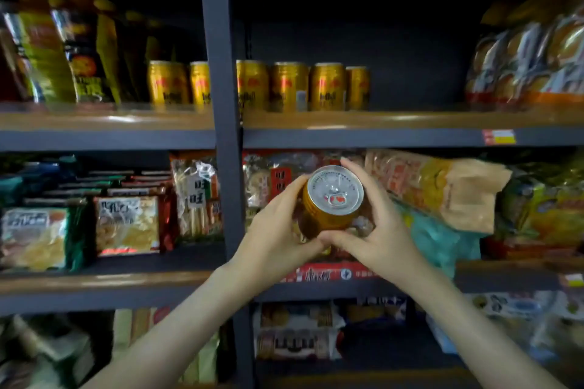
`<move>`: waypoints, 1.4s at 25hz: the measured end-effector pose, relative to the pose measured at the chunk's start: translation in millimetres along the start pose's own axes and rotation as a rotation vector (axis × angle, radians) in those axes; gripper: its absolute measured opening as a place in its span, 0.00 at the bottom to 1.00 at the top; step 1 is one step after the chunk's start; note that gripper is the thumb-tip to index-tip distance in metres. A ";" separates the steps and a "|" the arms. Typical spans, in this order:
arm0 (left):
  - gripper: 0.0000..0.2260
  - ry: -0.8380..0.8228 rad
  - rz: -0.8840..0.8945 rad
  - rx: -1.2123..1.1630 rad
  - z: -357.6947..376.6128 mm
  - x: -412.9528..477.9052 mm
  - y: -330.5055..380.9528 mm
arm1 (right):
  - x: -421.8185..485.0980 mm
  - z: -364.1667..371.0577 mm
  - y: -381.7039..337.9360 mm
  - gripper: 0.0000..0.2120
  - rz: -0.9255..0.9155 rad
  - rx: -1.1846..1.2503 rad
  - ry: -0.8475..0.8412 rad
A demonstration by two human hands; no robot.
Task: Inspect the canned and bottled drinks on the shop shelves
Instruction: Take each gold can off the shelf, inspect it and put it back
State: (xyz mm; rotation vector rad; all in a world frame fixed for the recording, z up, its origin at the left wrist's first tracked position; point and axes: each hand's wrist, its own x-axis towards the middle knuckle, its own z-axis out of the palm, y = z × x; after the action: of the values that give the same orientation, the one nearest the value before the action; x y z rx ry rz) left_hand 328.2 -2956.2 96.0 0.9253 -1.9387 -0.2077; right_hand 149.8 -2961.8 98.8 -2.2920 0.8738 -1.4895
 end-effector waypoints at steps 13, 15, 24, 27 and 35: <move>0.25 -0.231 -0.880 -0.787 -13.4 -55.7 -23.4 | -41.0 54.0 30.6 0.46 -0.037 -0.160 -0.426; 0.28 -0.294 -0.900 -0.738 -13.1 -53.9 -24.4 | -40.1 55.3 34.3 0.41 -0.119 -0.200 -0.372; 0.37 -0.437 -0.606 -0.096 -19.0 -38.0 -21.2 | -41.9 42.8 32.2 0.26 0.290 0.108 -0.064; 0.28 -0.358 -0.412 -0.061 -20.5 -35.6 -18.6 | -33.0 34.2 26.5 0.29 0.454 0.164 -0.067; 0.16 -0.154 -0.497 -0.507 -1.7 -22.3 -15.1 | -31.6 19.4 10.6 0.27 0.485 0.052 -0.177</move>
State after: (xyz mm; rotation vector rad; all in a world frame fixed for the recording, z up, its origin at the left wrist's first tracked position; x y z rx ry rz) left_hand 343.4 -2951.3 74.2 1.0418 -1.6359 -1.0330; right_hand 154.5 -2952.5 61.6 -1.9473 1.2104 -1.0691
